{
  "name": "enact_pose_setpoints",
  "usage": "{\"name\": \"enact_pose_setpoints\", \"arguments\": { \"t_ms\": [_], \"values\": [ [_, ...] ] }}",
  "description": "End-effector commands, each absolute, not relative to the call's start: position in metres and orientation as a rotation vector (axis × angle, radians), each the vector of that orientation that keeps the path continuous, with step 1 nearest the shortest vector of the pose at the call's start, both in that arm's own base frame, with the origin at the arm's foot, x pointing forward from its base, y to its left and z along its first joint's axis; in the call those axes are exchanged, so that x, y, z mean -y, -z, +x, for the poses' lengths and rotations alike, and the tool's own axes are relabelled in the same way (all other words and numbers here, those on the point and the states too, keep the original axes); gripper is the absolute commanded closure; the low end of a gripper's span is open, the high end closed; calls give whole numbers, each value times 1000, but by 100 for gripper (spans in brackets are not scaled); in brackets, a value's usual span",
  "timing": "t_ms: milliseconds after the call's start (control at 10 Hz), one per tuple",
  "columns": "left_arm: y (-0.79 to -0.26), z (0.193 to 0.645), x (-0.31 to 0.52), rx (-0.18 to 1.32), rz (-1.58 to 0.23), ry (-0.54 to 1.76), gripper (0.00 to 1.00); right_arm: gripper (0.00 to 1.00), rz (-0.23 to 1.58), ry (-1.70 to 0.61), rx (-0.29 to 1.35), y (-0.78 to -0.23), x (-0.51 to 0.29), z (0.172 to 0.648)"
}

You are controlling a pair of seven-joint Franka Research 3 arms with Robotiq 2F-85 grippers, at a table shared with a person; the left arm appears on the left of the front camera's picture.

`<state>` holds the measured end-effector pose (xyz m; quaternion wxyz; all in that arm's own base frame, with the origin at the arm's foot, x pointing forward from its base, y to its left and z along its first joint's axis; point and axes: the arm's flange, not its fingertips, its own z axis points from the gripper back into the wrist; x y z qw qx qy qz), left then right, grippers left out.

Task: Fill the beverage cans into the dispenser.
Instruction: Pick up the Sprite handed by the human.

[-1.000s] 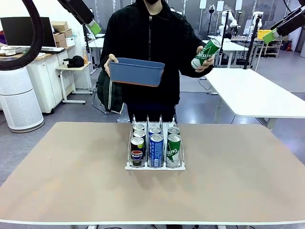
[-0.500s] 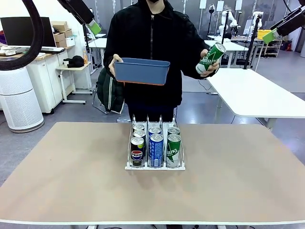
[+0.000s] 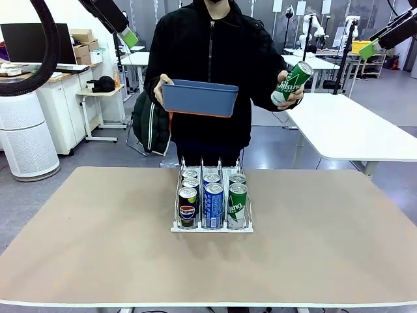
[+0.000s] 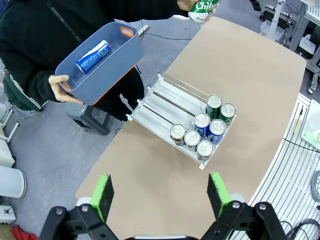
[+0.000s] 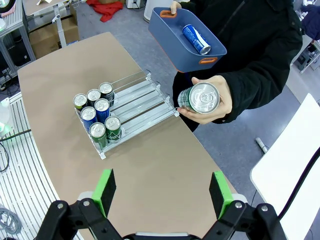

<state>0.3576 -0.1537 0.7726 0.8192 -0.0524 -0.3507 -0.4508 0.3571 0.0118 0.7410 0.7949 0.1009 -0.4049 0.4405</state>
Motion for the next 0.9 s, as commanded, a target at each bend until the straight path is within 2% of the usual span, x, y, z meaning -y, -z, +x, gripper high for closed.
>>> {"name": "enact_pose_setpoints", "arguments": {
  "t_ms": [0, 800],
  "values": [
    [-773, 358, 154, 746, -124, 966, 0, 0, 217, -947, 870, -741, -12, 357],
    [-773, 358, 154, 746, -124, 966, 0, 0, 206, -920, 731, -744, -27, 431]
  ]
}}
